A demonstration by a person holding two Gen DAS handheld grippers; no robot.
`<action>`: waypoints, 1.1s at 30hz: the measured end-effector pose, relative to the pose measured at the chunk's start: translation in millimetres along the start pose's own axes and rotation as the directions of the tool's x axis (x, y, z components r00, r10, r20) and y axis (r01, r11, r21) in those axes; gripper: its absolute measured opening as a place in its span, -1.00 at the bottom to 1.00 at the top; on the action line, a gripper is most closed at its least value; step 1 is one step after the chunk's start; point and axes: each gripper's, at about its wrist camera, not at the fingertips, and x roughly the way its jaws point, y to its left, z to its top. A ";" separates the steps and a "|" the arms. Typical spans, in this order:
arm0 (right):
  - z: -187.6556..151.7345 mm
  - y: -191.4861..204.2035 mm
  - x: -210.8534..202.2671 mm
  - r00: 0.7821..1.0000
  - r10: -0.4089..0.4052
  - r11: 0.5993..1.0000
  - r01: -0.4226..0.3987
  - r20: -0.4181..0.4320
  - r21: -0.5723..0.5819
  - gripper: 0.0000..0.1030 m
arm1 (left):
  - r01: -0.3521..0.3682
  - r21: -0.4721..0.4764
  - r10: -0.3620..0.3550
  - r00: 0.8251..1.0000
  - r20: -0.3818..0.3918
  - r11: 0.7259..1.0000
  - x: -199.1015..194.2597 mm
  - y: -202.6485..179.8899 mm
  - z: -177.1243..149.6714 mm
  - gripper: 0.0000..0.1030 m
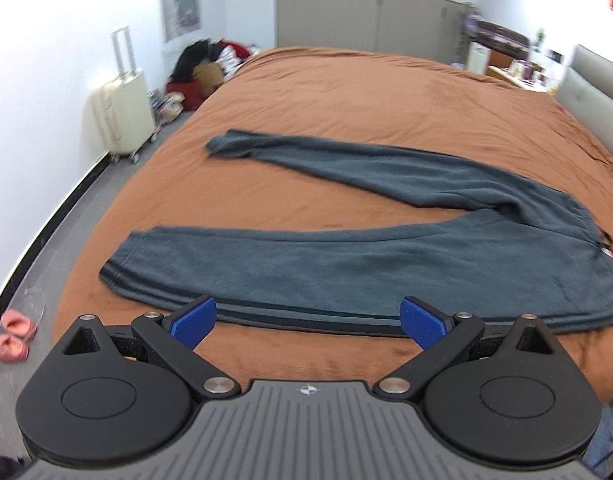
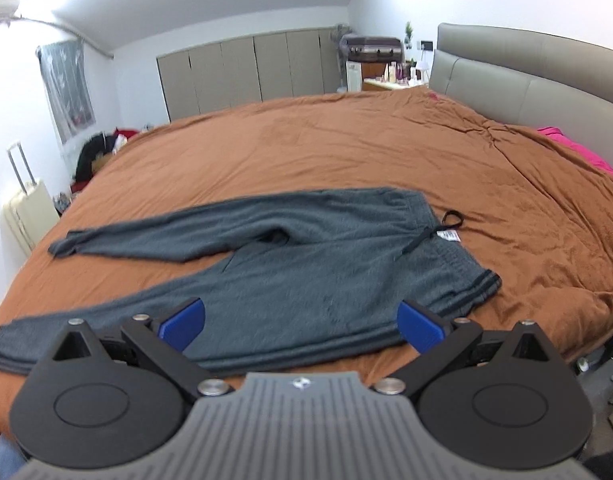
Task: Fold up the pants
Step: 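Move the left tool to the striped leg cuff while the right tool approaches the waistband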
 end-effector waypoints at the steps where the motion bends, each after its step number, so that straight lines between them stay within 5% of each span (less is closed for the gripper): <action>1: -0.4 -6.1 6.2 1.000 0.010 1.000 -0.010 0.014 0.007 0.91 | -0.006 -0.018 0.005 1.000 -0.009 1.000 8.2 8.1 0.1 1.00; 6: -9.2 -36.9 51.6 0.999 0.015 1.000 -0.016 0.051 0.017 0.91 | -0.013 -0.157 0.009 1.000 -0.026 0.987 52.7 60.5 -4.1 1.00; 13: -23.2 -85.3 113.8 1.000 0.023 0.997 -0.024 0.004 0.074 0.91 | -0.104 -0.218 0.090 0.993 -0.078 0.970 98.0 107.2 -18.0 1.00; 20: -33.8 -144.7 160.4 0.998 0.006 0.965 0.013 -0.070 0.261 0.91 | -0.083 -0.468 0.001 0.985 -0.172 0.880 146.1 157.8 -38.0 1.00; 22: -38.2 -168.7 172.1 0.996 0.011 0.935 0.020 -0.087 0.354 0.91 | -0.064 -0.530 -0.024 0.987 -0.158 0.846 154.3 169.4 -42.7 1.00; 27: -47.6 -218.7 180.4 0.997 0.043 0.820 -0.002 -0.057 0.572 0.91 | -0.048 -0.553 -0.017 0.994 -0.110 0.832 153.1 172.3 -38.9 1.00; 33: -63.9 -249.2 181.2 0.996 0.084 0.676 -0.066 0.012 0.734 0.90 | 0.077 -0.686 -0.136 0.990 -0.032 0.723 158.3 194.6 -46.8 1.00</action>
